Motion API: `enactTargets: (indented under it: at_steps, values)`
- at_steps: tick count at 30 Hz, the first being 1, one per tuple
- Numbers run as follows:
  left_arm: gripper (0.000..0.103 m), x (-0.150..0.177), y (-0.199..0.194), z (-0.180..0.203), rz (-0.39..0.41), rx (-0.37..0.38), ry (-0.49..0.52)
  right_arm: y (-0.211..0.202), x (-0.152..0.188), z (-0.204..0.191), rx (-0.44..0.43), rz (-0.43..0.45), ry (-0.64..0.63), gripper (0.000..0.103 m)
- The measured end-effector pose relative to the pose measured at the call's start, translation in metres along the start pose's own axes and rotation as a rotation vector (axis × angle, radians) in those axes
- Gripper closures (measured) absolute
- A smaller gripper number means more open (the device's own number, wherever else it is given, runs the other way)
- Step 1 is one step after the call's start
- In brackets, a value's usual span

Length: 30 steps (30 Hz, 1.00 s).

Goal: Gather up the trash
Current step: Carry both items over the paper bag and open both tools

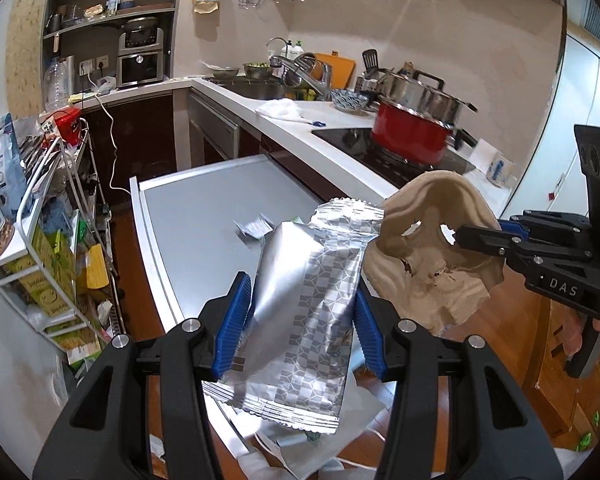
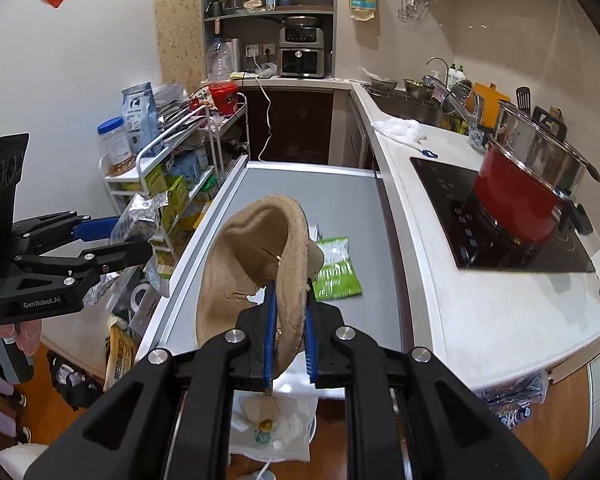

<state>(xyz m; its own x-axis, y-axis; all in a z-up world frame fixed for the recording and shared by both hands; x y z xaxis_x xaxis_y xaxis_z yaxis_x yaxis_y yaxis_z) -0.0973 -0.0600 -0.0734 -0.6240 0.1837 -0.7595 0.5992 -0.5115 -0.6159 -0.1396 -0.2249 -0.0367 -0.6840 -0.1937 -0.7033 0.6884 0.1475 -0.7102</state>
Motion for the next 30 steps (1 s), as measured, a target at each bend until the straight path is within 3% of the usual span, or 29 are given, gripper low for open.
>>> enactTargets:
  at_steps: [7, 12, 21, 30]
  values:
    - [0.052, 0.038, -0.006, 0.03, -0.054, 0.019, 0.002, -0.013, 0.048, -0.005, -0.029, -0.082, -0.013, 0.09]
    - [0.052, 0.078, 0.009, 0.043, -0.15, 0.044, 0.0, -0.001, 0.091, -0.012, -0.045, -0.183, -0.021, 0.09]
    - [0.052, 0.15, 0.048, 0.04, -0.307, 0.047, -0.045, 0.046, 0.152, -0.018, -0.034, -0.333, -0.015, 0.09]
    - [0.052, 0.185, 0.093, 0.026, -0.385, 0.005, -0.066, 0.116, 0.187, -0.024, -0.011, -0.424, 0.013, 0.09]
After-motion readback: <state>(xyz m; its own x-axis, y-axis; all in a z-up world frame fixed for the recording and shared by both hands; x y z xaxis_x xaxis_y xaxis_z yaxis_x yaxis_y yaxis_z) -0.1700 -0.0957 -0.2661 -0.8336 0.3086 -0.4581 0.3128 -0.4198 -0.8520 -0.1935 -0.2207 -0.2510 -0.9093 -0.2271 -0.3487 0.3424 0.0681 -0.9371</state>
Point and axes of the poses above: each gripper's, at about its wrist camera, not at the fingertips, and y roughly the way its jaws point, z to its right, x to its underside, the point moved 6 cm from there along y, roughly the way its jaws point, and after that the axes turned 5 degrees about x, right-handed, at the moved point
